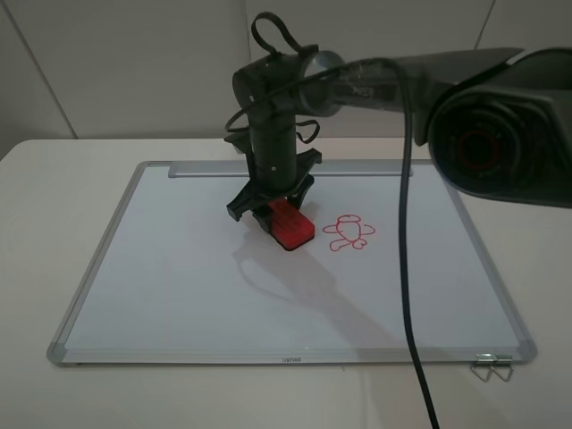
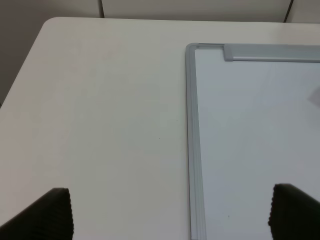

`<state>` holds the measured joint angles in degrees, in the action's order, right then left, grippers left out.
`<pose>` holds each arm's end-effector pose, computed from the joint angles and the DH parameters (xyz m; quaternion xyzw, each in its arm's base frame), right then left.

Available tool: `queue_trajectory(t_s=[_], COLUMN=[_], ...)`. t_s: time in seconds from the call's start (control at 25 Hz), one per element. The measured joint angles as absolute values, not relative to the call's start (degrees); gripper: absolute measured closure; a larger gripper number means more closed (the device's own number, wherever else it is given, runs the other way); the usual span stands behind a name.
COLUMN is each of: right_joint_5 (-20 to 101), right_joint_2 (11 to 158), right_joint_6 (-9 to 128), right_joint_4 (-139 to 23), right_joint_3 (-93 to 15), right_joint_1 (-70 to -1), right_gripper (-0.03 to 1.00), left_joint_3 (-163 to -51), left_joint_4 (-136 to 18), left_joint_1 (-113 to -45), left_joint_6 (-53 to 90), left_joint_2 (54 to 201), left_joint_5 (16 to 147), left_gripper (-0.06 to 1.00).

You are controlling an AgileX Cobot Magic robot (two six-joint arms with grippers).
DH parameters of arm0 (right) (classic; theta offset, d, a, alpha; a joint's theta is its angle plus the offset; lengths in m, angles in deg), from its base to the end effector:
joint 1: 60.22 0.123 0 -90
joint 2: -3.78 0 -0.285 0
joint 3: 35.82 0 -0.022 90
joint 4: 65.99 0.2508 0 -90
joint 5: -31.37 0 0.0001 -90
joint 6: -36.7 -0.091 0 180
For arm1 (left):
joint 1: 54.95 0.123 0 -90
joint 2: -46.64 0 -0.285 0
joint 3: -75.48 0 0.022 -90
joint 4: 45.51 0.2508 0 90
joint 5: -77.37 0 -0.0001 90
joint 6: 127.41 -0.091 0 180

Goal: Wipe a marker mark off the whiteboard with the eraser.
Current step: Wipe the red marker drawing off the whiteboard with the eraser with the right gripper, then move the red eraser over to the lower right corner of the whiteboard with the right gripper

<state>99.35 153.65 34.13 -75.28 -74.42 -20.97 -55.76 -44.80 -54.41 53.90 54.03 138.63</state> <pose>0.3878 0.2993 0.1056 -0.3420 0.9367 -0.0680 0.0330 -0.0059 0.0009 0.2757 -0.0141 0.8544 0.0027 0.5195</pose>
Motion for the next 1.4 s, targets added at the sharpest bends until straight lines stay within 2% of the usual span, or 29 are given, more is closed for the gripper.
queue_trajectory(t_s=[0.52,0.88,1.08,1.4], right_joint_5=[99.1,100.9,100.7,89.1], right_joint_2=[152.3,142.7,137.6,121.2], right_joint_6=[34.1,32.2,25.4,8.9], right_joint_4=[-74.1,-70.2,-70.7,-75.0], right_joint_3=[-73.9,-73.1,-63.6,-36.5], right_joint_1=[-23.4,-22.7,-22.9,-28.0], right_gripper=[0.47,0.47,0.47,0.47], left_joint_3=[-55.8,-55.8,-55.8,-55.8], left_joint_4=[-44.8,-44.8,-44.8,-44.8], left_joint_1=[-54.4,-54.4,-54.4,-54.4], left_joint_6=[53.9,53.9,53.9,53.9], left_joint_2=[54.0,54.0,54.0,54.0], left_joint_5=[138.6,138.6,138.6,138.6], left_gripper=[0.16,0.16,0.16,0.16])
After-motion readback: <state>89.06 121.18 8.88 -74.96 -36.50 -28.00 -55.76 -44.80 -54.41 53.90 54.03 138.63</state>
